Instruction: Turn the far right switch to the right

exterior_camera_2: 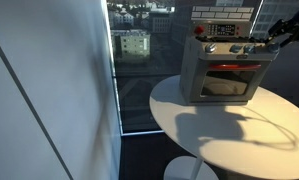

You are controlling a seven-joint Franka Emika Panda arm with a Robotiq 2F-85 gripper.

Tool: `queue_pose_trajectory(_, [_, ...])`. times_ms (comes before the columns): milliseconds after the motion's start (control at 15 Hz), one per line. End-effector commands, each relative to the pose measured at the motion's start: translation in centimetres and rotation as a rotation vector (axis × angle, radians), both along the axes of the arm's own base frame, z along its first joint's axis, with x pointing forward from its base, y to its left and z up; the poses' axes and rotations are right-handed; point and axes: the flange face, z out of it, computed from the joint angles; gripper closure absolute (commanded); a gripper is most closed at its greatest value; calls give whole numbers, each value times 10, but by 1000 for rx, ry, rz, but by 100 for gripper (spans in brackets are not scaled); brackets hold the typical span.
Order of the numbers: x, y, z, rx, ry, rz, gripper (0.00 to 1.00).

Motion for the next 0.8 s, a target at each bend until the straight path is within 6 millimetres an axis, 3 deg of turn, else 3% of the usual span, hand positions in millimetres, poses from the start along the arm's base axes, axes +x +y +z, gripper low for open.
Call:
queue_pose_trajectory(0, [7,-3,4,3,-15,4,29])
queue_pose_trajectory(200, [6,-3,4,3,-13,4,30])
queue_pose_trajectory(733, [6,-5,3,3,-11,-3,48])
